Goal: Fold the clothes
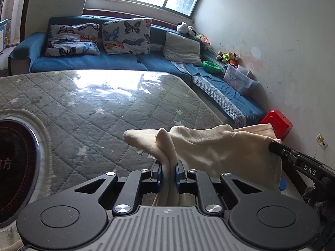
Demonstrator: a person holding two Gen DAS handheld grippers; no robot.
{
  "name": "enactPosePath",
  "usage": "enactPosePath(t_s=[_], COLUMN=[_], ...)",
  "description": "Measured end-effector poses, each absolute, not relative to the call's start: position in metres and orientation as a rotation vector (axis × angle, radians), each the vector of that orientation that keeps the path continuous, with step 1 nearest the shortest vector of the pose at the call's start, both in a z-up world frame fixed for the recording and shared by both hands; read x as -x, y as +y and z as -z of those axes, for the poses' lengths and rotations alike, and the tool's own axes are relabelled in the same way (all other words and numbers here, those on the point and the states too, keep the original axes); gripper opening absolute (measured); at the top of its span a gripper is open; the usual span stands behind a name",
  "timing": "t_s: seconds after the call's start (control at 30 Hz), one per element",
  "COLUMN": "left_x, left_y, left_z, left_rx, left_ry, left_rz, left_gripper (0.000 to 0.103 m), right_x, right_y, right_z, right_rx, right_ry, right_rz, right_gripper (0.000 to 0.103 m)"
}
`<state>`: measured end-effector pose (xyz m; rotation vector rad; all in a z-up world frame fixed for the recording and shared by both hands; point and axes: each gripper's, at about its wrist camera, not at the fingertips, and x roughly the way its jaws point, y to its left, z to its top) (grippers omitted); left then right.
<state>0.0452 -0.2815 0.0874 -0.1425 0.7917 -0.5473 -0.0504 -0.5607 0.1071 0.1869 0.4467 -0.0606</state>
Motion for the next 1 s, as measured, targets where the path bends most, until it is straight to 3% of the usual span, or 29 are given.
enactPosePath(t_s=[0.47, 0.6, 1.0], left_x=[-0.062, -0.059, -0.056], left_y=[-0.290, -0.294, -0.294], left_z=[-0.061, -0.055, -0.034], left_rx=[0.097, 0.077, 0.070], left_ry=[0.880, 0.888, 0.938], left_rz=[0.523, 0.525, 0.527], left_gripper=[0.015, 0.031, 0.031], right_x=[0.017, 0.010, -0.011], right_y=[-0.593, -0.594, -0.593], right_z=[-0.049, -0.035, -0.017], right_rx=[-0.201, -0.182, -0.129], right_ry=[0.599, 0.644, 0.696], right_rz=[0.152, 0.168, 0.189], right_gripper=[0.010, 0.012, 0.016])
